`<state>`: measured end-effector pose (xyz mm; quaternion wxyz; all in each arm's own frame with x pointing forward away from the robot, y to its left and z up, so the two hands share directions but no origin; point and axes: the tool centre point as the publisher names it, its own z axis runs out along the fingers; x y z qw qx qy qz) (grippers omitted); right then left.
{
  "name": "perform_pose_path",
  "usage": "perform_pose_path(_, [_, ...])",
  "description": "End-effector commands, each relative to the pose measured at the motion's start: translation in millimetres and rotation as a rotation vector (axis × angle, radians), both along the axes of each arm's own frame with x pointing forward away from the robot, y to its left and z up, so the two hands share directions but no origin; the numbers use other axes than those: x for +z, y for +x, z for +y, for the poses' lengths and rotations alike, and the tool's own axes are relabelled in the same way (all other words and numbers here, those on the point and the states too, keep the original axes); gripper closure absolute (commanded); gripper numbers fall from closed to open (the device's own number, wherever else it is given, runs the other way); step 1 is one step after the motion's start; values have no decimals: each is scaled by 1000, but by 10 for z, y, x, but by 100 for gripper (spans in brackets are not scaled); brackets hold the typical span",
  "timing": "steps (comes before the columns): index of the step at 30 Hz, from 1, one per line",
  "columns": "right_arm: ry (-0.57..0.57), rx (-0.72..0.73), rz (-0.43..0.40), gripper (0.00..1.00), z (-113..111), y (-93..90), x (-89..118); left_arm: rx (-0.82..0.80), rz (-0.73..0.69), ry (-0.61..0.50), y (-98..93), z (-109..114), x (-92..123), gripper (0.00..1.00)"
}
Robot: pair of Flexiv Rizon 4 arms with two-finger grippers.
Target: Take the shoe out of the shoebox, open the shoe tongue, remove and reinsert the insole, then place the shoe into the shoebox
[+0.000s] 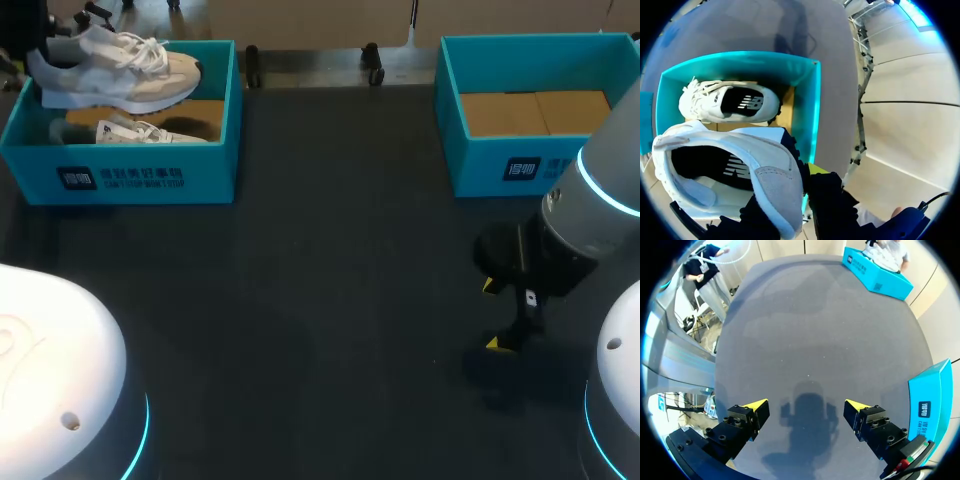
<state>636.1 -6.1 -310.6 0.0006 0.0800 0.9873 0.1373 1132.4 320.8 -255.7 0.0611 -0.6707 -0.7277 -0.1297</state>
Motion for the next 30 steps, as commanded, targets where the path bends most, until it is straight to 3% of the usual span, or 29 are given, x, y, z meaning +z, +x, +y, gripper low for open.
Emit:
perform_pose_path(1, [0, 0, -2, 0, 1, -9, -6, 7, 11, 2, 67, 6, -45, 100])
perform_pose_path(16, [0, 0, -2, 0, 1, -9, -6, 16, 33, -24, 314, -21, -176, 100])
perform_pose_path(30, [0, 0, -2, 0, 1, -9, -6, 1, 0, -31, 364, -43, -167, 100])
